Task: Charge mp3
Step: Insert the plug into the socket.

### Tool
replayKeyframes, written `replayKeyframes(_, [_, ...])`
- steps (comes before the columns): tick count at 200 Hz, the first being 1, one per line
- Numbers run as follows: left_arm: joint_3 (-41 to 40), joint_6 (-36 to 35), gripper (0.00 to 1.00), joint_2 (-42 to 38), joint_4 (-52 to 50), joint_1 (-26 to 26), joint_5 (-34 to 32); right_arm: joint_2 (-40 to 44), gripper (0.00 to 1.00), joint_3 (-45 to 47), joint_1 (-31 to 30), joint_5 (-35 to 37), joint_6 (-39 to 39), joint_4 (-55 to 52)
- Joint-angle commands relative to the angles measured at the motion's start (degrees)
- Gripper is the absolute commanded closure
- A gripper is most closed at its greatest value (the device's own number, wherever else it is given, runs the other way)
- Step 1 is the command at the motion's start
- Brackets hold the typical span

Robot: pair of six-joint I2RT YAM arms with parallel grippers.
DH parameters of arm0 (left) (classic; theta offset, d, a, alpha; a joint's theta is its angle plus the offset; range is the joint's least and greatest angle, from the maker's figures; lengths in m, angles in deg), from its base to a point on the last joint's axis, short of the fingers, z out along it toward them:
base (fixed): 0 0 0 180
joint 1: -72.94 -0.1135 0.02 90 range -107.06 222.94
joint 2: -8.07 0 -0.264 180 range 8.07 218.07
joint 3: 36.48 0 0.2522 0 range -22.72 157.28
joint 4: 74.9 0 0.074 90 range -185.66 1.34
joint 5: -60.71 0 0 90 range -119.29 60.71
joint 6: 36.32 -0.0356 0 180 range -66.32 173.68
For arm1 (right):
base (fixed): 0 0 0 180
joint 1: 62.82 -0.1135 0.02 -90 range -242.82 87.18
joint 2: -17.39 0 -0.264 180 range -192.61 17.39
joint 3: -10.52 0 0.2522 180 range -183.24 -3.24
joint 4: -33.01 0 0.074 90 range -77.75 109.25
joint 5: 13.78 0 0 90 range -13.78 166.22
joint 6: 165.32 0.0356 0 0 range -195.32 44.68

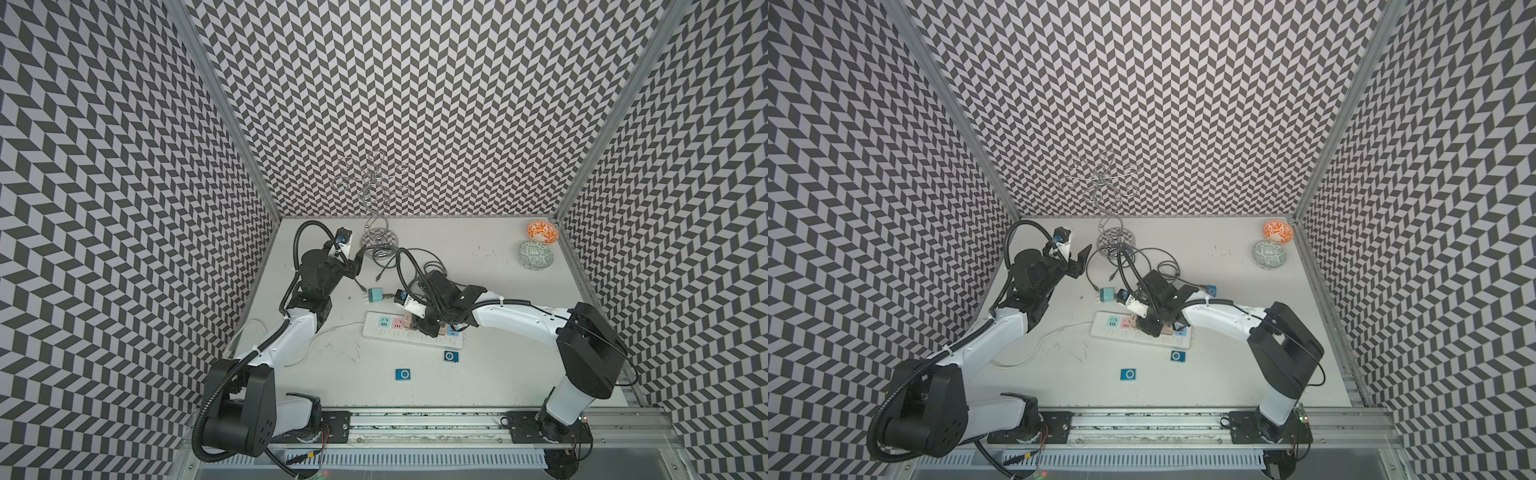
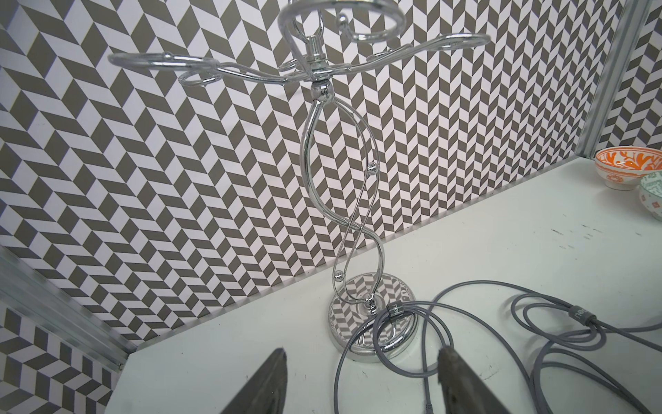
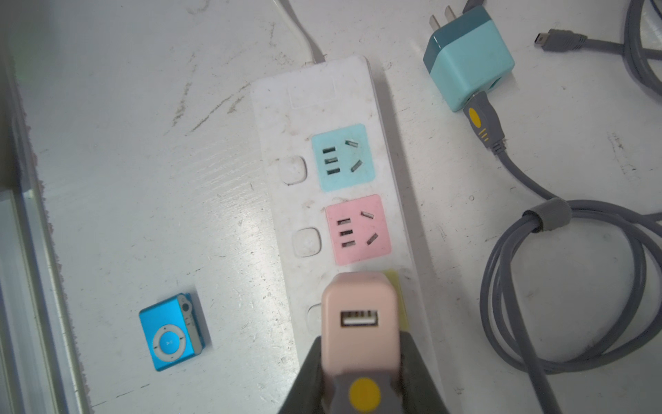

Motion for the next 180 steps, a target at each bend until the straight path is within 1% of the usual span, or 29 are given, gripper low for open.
replayKeyframes(1, [0.5,-0.1,0.33,0.3,0.9,-0.1,0.9,-3.6,0.99,0.2,-1.3,3.4,-1.9,-2.6])
replayKeyframes(24, [0.3,0.0,0.33,0.1,0.9,0.0,1.2,-4.0,1.00,1.1,-1.5,3.0,-2.5,-2.2])
replayKeyframes(47, [0.4,-0.1,0.33,-0.1,0.6,0.1,1.4,-4.2,1.00,1.9,-1.3,5.4,-3.6,-2.2])
replayKeyframes(63, [0.5,-0.1,0.33,-0.1,0.7,0.1,1.5,-4.4,1.00,1.9,-1.3,5.3,-3.6,-3.0])
replayKeyframes(82, [0.6,-0.2,0.33,-0.3,0.7,0.2,1.8,-6.0,1.00,1.3,-1.3,4.6,-2.6,-4.6])
replayKeyframes(116, [0.5,-0.3,0.33,-0.6,0.5,0.4,1.7,-9.4,1.00,0.4,-1.3,5.7,-1.3,-7.0])
replayKeyframes(151, [0.6,-0.4,0.33,-0.8,0.4,0.4,2.0,-12.3,1.00,-2.3,1.2,3.7,-0.1,-9.6])
replayKeyframes(164, [0.6,-0.5,0.33,-0.9,0.4,0.5,2.0,-12.4,1.00,-2.3,1.1,3.8,-0.6,-10.2])
replayKeyframes(180, [0.6,-0.6,0.33,-0.9,0.3,0.6,2.0,-12.1,0.97,-1.5,0.5,3.6,-0.6,-10.0])
